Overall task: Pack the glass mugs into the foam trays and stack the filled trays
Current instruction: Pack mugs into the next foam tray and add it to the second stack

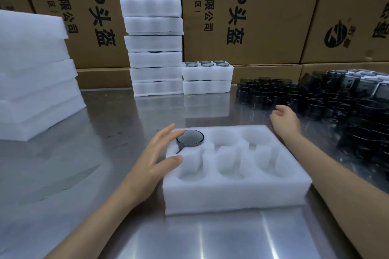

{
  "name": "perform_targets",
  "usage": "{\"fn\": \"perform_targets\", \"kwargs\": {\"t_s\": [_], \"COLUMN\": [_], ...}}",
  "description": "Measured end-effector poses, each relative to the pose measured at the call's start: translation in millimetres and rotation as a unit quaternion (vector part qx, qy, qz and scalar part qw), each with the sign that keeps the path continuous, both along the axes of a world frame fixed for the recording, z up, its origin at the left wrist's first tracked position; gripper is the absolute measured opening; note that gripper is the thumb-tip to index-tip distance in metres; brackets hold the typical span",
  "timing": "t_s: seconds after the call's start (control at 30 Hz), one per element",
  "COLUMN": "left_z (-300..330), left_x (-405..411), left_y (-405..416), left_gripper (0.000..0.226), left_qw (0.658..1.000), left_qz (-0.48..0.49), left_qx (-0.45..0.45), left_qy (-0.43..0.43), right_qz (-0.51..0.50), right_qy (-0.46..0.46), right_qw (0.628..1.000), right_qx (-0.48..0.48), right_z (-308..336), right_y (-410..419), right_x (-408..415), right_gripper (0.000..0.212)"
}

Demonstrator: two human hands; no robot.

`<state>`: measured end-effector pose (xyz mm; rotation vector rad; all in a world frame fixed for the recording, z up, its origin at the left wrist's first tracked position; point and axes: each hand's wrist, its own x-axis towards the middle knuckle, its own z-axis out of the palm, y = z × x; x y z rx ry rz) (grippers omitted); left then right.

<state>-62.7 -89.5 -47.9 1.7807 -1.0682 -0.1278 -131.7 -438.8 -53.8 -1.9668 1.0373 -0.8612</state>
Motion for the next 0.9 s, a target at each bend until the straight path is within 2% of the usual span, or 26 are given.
{"fn": "perform_targets", "kwargs": {"t_s": [0.13,0.47,0.57,0.7,0.9], "left_z": [2.0,1.1,1.8,2.2,2.9], "left_x": [-0.8,-0.8,-1.5,-2.4,-3.0], "left_y": [-0.9,-4.6,-4.9,-5.0,-4.6], "left_gripper": [0.063,0.066,0.067,0.065,0.061], "left_qw": [1.000,1.000,1.000,1.000,1.000], "left_qz": [-0.006,-0.004,-0.002,-0.002,-0.003], "left_qx": [-0.005,-0.019,-0.020,-0.020,-0.011], "left_qy": [0.000,0.007,0.009,0.013,0.011], "right_qz": [-0.018,-0.004,-0.021,-0.018,-0.002], "right_qy": [0.041,0.083,0.070,0.063,0.030], "right_qw": [0.999,0.996,0.997,0.997,0.999], "right_qx": [-0.020,-0.041,-0.029,-0.043,-0.033], "right_z": [-0.9,1.9,1.1,1.6,2.2], "right_y": [-18.8,-48.4,-49.5,-44.7,-28.0], "right_x": [20.4,44.1,45.4,43.2,31.2], "right_gripper": [0.048,0.048,0.042,0.021,0.031]}}
